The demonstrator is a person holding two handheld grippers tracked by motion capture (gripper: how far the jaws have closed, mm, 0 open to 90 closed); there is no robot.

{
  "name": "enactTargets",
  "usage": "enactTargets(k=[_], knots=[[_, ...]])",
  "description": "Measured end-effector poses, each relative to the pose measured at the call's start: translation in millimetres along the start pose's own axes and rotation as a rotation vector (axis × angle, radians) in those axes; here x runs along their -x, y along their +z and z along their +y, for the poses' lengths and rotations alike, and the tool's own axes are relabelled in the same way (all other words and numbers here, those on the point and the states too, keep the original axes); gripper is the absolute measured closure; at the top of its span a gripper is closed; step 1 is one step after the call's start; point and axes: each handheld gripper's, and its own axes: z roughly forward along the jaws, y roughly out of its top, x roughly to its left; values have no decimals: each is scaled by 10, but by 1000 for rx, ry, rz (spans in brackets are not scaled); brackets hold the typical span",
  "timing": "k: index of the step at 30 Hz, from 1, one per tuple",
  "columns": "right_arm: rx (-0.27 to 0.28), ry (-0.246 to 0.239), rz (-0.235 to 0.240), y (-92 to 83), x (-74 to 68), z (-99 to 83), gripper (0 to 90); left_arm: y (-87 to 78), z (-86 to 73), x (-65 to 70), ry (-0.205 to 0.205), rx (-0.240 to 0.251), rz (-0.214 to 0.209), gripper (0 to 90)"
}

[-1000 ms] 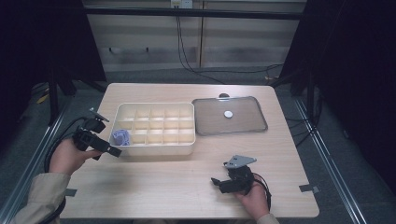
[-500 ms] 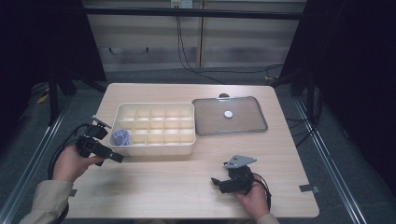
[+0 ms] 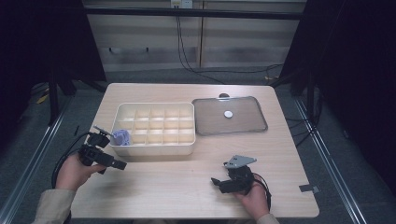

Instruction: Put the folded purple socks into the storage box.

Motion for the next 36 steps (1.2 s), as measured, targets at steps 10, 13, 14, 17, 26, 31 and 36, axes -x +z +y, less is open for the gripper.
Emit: enactTargets(k=[10,13,14,17,26,31,36], knots=[[0,0,0,0,0,0,222,117,-114,-17,6,25,-8,283],[0,0,0,0,0,0,222,148,-138,-20,18,27,-21,283],[0,0,0,0,0,0,222,155,-145,-26,28,23,-24,283],[0,0,0,0,0,0,223,193,-172,-37,39,20,-26,283],[-1,1,1,0,-1,1,222,272,-224,-10,69,46,-20,279],[0,-1,3,2,0,2,222,316,-261,-9,99,49,-22,272],[0,-1,5,3,-1,2,221,352,-312,0,124,69,-8,279]])
